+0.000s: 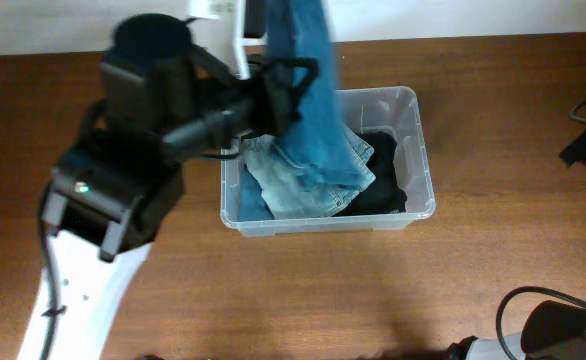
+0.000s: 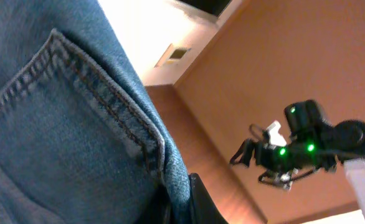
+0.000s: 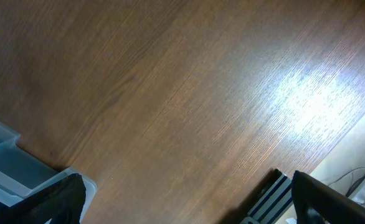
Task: Pack container
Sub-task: 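Lift the dark blue jeans and carry them over the bin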
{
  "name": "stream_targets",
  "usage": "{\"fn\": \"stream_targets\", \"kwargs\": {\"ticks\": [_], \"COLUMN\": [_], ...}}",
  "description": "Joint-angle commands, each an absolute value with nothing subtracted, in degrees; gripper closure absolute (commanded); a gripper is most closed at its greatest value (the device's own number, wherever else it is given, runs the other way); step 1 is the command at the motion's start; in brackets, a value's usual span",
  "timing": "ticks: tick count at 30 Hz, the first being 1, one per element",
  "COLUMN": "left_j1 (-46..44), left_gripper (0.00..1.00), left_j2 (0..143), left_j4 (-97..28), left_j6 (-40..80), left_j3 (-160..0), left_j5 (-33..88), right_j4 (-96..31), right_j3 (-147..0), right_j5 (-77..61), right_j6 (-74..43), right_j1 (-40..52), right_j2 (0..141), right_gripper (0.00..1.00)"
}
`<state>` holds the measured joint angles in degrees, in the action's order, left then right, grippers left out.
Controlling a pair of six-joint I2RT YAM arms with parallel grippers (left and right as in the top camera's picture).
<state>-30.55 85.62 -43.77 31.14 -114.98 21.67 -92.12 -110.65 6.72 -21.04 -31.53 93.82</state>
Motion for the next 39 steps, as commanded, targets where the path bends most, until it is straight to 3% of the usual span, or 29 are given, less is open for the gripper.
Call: {"fn": "stream_targets", "kwargs": {"ticks": [1, 13, 27, 39], "left_j1": [-36.2, -38.5, -40.4, -38.2], "left_gripper": [0.99, 0.99, 0.99, 0.99], "left_j2": [89.4, 103.2, 105.1, 106.2], "left_j4": [-38.5, -33.4, -31.1, -45.5], "left_j6": [35.3, 43.3, 47.3, 46.4], "left_j3": [-117.4, -117.4, -117.4, -117.4], "left_j5": [14.3, 20.2, 21.5, 21.0], "right_j4": [-92.1, -92.1, -92.1, -92.1], "right_j3": [-110.7, -110.7, -110.7, -110.7], "right_j5": [6.9, 6.9, 6.9, 6.9], "right_j6": [-21.7, -21.7, -21.7, -21.7], "right_j1": [-31.9, -31.9, -31.9, -31.9], "right_j2": [93.4, 93.4, 93.4, 93.4], "right_gripper": [0.01, 0.01, 0.01, 0.01]}}
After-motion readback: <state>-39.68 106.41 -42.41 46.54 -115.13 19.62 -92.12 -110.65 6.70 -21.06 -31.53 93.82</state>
